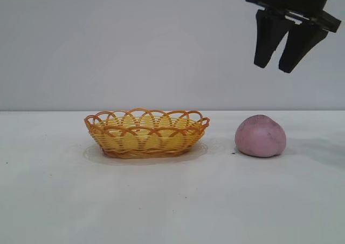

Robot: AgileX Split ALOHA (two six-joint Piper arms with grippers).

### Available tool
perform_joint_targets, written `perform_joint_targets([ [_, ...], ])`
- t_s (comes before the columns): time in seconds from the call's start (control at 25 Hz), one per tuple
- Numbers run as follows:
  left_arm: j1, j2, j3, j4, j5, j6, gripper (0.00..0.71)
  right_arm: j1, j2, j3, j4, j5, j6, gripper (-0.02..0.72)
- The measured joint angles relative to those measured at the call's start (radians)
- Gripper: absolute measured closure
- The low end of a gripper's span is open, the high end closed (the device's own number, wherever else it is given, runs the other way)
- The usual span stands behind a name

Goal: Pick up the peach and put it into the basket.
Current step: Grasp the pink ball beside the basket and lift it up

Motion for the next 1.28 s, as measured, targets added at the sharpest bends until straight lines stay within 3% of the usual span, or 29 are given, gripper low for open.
perform_joint_targets([
  [0.2, 0.0, 0.0, 0.0, 0.0, 0.0, 0.0, 0.205, 0.056, 0.047, 0.0, -0.038, 0.022, 0.088, 0.347],
  [0.52, 0.0, 0.0, 0.0, 0.0, 0.0, 0.0, 0.205, 0.058, 0.158, 0.0, -0.046, 0.026, 0.12, 0.347],
  [0.72, 0.0, 0.0, 0.0, 0.0, 0.0, 0.0, 0.205, 0.058, 0.187, -0.004, -0.051, 0.026, 0.117, 0.626],
  [0.8, 0.0, 0.0, 0.0, 0.0, 0.0, 0.0, 0.205, 0.058, 0.183, -0.012, -0.061, 0.026, 0.109, 0.647],
  [0.84, 0.0, 0.0, 0.0, 0.0, 0.0, 0.0, 0.205, 0.058, 0.181, -0.021, -0.069, 0.03, 0.109, 0.703],
  [1.12, 0.0, 0.0, 0.0, 0.0, 0.0, 0.0, 0.205, 0.075, 0.141, -0.249, -0.089, 0.15, 0.105, 0.703],
  [1.28, 0.0, 0.0, 0.0, 0.0, 0.0, 0.0, 0.205, 0.149, 0.134, -0.368, -0.085, 0.19, 0.101, 0.703],
])
